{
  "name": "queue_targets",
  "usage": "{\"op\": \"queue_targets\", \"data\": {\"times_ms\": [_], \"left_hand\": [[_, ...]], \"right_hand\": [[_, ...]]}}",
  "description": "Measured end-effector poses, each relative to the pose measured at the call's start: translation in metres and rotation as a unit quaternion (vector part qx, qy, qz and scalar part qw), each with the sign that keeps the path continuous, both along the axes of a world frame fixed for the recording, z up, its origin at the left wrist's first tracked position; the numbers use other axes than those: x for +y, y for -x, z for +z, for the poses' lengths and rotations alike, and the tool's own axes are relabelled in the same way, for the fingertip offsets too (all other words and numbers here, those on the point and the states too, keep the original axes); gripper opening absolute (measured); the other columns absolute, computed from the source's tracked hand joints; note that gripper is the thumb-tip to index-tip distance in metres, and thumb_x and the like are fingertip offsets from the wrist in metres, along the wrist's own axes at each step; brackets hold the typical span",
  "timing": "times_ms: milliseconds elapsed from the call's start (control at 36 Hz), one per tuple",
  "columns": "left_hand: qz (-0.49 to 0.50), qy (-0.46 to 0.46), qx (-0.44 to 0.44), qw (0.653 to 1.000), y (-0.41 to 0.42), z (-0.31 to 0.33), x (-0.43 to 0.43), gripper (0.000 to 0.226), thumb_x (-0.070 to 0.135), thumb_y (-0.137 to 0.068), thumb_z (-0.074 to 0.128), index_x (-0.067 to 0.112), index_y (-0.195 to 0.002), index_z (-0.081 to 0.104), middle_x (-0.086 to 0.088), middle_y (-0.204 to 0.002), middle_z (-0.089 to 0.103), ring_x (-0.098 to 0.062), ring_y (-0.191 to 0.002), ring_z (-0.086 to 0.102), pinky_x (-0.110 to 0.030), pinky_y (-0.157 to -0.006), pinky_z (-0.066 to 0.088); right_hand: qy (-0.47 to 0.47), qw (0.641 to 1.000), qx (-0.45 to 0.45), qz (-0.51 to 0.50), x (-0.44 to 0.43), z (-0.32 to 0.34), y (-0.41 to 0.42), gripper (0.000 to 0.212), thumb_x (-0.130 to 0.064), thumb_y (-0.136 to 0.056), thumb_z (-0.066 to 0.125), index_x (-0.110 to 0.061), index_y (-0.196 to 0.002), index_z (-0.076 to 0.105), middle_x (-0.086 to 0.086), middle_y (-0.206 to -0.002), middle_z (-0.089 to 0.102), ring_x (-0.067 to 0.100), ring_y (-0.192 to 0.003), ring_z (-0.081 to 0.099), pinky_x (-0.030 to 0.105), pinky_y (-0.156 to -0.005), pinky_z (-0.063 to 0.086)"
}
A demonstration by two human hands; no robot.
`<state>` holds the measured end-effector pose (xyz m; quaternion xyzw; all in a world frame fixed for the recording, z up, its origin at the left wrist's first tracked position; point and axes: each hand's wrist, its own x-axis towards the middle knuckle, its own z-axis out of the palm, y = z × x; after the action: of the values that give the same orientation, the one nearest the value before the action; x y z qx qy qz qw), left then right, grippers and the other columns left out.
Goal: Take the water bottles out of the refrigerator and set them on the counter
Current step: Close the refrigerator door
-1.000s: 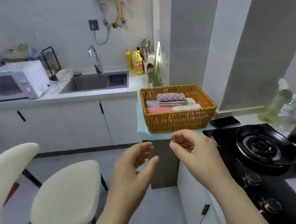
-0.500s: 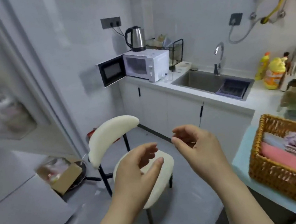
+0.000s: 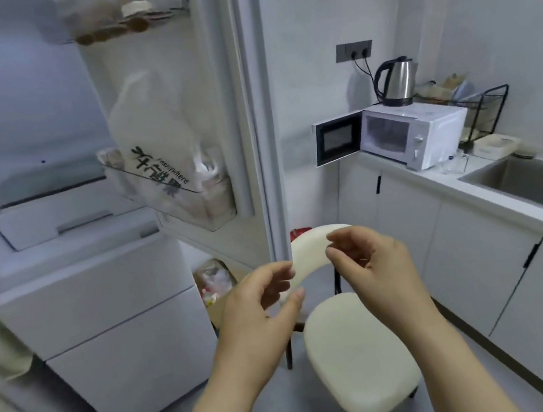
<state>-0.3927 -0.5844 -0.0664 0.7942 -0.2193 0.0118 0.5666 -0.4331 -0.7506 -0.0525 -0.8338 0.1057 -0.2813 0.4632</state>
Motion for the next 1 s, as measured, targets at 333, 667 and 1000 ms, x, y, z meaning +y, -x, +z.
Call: {"op": "queue_targets", "data": {"times_ms": [333,667,1000], "left_hand": [[0.076,0.038,0.021,0.996,-0.057,0.01,0.003,0.03,0.014,-0.084,0.071,0.035,-0.104,0.067,0.019,-0.101,0.07,0.002,-0.098,0.064,-0.025,-0.095,0.051],[0.199,0.066,-0.029,0.977,-0.11,0.03,-0.054,0.035,0.011,-0.084,0.069,0.039,-0.106,0.062,0.014,-0.108,0.067,0.001,-0.099,0.063,-0.027,-0.094,0.052],[0.276,0.061,-0.026,0.959,-0.136,0.021,-0.101,0.038,0.019,-0.086,0.068,0.041,-0.114,0.055,0.012,-0.123,0.057,0.001,-0.108,0.058,-0.029,-0.097,0.051]], "right_hand": [[-0.012,0.997,-0.044,0.058,-0.026,0.032,-0.084,0.016,-0.013,-0.092,0.061,-0.019,-0.107,0.067,-0.012,-0.088,0.067,-0.014,-0.068,0.062,-0.001,-0.062,0.042],[-0.026,0.979,-0.099,0.177,-0.063,0.07,-0.193,0.02,-0.031,-0.094,0.059,-0.025,-0.112,0.063,-0.014,-0.094,0.065,-0.001,-0.085,0.063,0.003,-0.066,0.044],[-0.027,0.961,-0.128,0.245,-0.085,0.076,-0.236,0.011,-0.031,-0.091,0.063,-0.03,-0.103,0.062,-0.014,-0.084,0.065,0.012,-0.08,0.067,0.007,-0.062,0.045]]}}
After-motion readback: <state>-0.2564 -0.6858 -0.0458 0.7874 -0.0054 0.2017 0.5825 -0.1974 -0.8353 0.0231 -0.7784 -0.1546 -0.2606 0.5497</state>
